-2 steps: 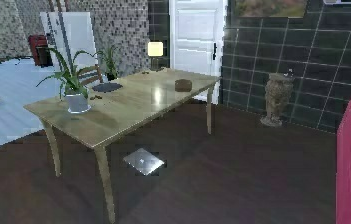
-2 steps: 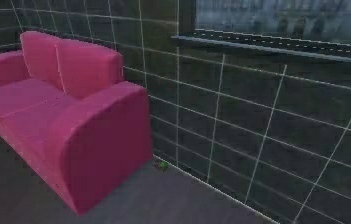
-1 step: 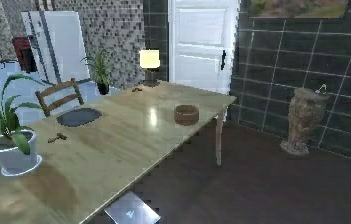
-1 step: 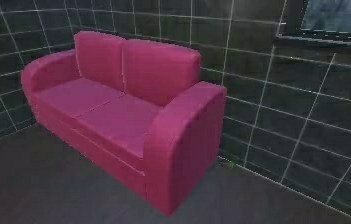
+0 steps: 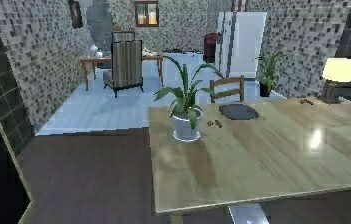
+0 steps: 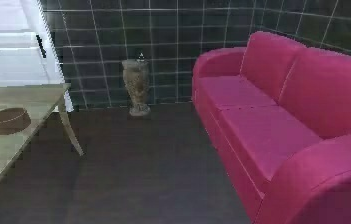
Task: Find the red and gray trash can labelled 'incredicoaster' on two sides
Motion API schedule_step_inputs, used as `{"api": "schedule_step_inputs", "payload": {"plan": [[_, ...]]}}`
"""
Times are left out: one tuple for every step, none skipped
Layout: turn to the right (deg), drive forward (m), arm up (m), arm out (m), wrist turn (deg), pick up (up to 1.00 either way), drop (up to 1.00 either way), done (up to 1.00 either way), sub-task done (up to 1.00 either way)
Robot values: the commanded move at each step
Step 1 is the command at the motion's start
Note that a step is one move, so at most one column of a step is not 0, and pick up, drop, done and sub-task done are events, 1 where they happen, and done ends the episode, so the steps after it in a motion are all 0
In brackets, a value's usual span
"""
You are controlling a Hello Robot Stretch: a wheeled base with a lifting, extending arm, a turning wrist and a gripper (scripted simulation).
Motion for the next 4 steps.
{"api": "schedule_step_inputs", "payload": {"plan": [[-45.0, 0.00, 0.00, 0.00, 0.0, 0.00, 0.00, 0.00, 0.00], [-21.0, 0.00, 0.00, 0.00, 0.0, 0.00, 0.00, 0.00, 0.00], [0.0, 0.30, 0.00, 0.00, 0.0, 0.00, 0.00, 0.00, 0.00], [45.0, 0.00, 0.00, 0.00, 0.0, 0.00, 0.00, 0.00, 0.00]]}}
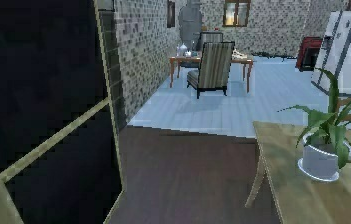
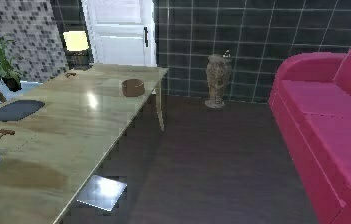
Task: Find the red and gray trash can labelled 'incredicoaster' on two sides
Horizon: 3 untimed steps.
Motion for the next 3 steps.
{"api": "schedule_step_inputs", "payload": {"plan": [[9.0, 0.00, 0.00, 0.00, 0.0, 0.00, 0.00, 0.00, 0.00], [0.0, 1.00, 0.00, 0.00, 0.0, 0.00, 0.00, 0.00, 0.00], [6.0, 0.00, 0.00, 0.00, 0.0, 0.00, 0.00, 0.00, 0.00]]}}
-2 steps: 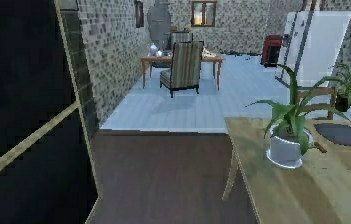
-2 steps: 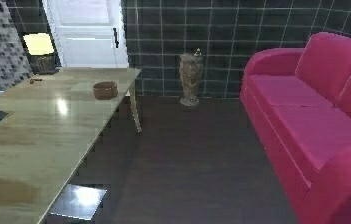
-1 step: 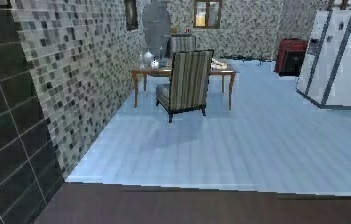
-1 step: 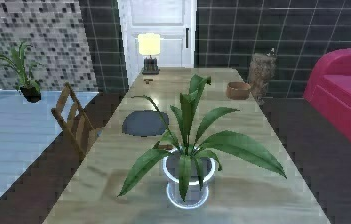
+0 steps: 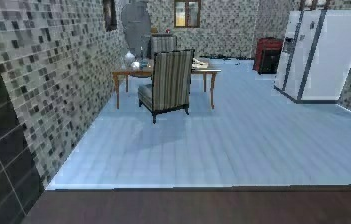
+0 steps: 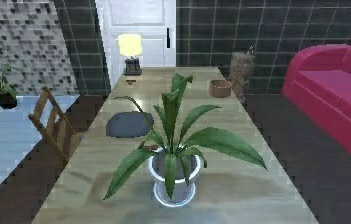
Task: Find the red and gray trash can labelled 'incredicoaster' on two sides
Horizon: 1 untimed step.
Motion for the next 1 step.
{"api": "schedule_step_inputs", "payload": {"plan": [[0.0, 0.55, 0.00, 0.00, 0.0, 0.00, 0.00, 0.00, 0.00]]}}
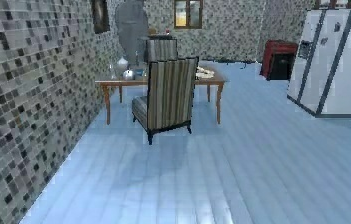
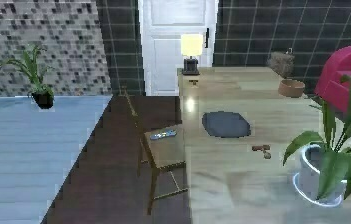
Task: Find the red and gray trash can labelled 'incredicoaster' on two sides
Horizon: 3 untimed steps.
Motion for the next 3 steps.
{"api": "schedule_step_inputs", "payload": {"plan": [[21.0, 0.00, 0.00, 0.00, 0.0, 0.00, 0.00, 0.00, 0.00], [0.0, 1.00, 0.00, 0.00, 0.0, 0.00, 0.00, 0.00, 0.00], [0.0, 1.00, 0.00, 0.00, 0.0, 0.00, 0.00, 0.00, 0.00]]}}
